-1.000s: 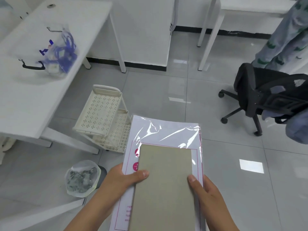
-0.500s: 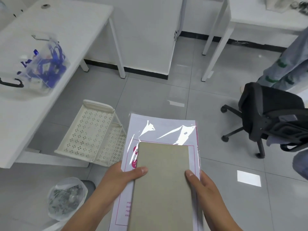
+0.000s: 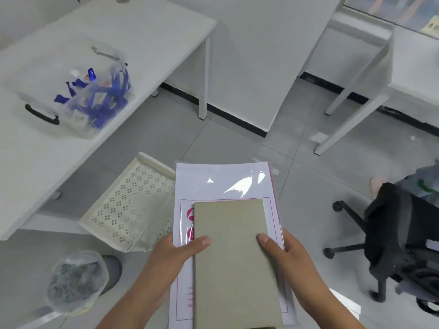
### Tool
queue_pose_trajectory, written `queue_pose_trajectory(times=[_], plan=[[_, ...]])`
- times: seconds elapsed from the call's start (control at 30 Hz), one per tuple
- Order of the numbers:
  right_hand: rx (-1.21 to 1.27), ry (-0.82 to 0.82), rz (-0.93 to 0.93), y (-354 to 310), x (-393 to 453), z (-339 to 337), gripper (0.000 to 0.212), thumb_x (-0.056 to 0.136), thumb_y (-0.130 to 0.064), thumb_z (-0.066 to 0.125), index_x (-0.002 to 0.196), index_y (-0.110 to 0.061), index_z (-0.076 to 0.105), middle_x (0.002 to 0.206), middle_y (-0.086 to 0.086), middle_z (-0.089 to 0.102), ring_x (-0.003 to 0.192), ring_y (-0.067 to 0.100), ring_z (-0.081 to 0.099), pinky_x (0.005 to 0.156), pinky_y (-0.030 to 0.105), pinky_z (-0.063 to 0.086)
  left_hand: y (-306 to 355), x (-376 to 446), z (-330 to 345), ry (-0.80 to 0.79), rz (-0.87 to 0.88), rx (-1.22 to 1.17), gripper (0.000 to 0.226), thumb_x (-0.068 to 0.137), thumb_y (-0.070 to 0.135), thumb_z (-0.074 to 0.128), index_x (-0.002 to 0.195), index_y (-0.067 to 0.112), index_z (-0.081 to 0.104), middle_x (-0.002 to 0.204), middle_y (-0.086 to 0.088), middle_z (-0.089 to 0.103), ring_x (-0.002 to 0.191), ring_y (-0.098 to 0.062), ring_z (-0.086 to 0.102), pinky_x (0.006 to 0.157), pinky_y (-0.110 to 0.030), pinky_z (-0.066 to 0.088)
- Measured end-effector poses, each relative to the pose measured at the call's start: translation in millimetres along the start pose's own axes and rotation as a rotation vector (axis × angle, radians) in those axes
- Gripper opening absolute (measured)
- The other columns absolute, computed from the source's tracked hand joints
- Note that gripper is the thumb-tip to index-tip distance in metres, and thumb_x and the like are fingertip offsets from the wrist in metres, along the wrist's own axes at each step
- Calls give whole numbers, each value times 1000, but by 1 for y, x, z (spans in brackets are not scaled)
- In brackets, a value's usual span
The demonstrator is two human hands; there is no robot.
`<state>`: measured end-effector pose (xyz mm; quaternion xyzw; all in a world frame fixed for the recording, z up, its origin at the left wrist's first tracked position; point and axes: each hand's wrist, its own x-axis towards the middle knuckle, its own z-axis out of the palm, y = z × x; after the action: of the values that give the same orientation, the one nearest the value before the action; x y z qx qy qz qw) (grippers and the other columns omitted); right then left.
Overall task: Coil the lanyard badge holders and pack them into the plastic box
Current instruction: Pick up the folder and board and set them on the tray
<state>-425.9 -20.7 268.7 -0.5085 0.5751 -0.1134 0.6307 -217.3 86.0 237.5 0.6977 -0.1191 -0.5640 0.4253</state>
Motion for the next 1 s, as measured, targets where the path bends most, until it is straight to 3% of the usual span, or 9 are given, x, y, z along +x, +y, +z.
queue_pose_trajectory(times=[0.17,0.3,0.4,0.53,0.7,0.8,0.9,1.0], plan=[[-109,-154,-74,-36,48,4,17,94,-37,60,105,-26,67,96,-7,76,86,12,73,75,26,56,15,14,-6,159,12,-136,33,71,40,84,100,36,69,93,24,74,97,-3,68,87,-26,48],[-196,-279,-138,-63,91,11,20,93,-40,59,107,-27,64,96,-10,75,84,7,72,68,18,55,27,27,-9,257,56,-211,39,74,36,84,110,32,71,104,14,75,103,-8,69,102,-39,48],[-253,-375,-176,-77,124,16,21,93,-41,59,109,-28,64,98,-12,75,86,6,72,71,19,54,34,35,-5,374,69,-281,39,74,33,83,111,33,70,103,15,76,102,-10,70,101,-39,49],[-355,-532,-224,-91,163,24,17,93,-42,59,106,-32,64,95,-15,74,85,4,71,75,22,56,32,42,9,521,72,-403,31,78,27,81,106,32,70,98,16,76,100,-10,70,86,-27,52],[-470,-644,-249,-96,200,44,21,92,-44,60,103,-28,67,97,-8,74,88,11,72,84,31,57,17,53,14,633,72,-510,31,75,28,84,104,32,73,103,12,76,102,-14,70,103,-43,48],[-531,-666,-284,-95,209,55,26,92,-45,60,104,-22,68,99,-3,74,91,15,71,84,30,56,6,58,15,691,78,-551,31,76,27,83,105,29,72,100,12,76,99,-14,71,102,-43,50],[-563,-706,-281,-83,213,69,23,93,-44,60,103,-25,68,97,-9,74,89,8,70,74,20,51,-12,57,13,717,81,-592,28,78,25,82,104,28,72,99,10,77,96,-15,72,99,-43,51],[-591,-714,-281,-62,217,82,23,92,-43,61,98,-22,68,94,-8,74,86,8,69,75,20,50,-36,61,8,704,89,-617,29,79,25,80,107,27,72,100,10,77,94,-14,73,96,-41,53]])
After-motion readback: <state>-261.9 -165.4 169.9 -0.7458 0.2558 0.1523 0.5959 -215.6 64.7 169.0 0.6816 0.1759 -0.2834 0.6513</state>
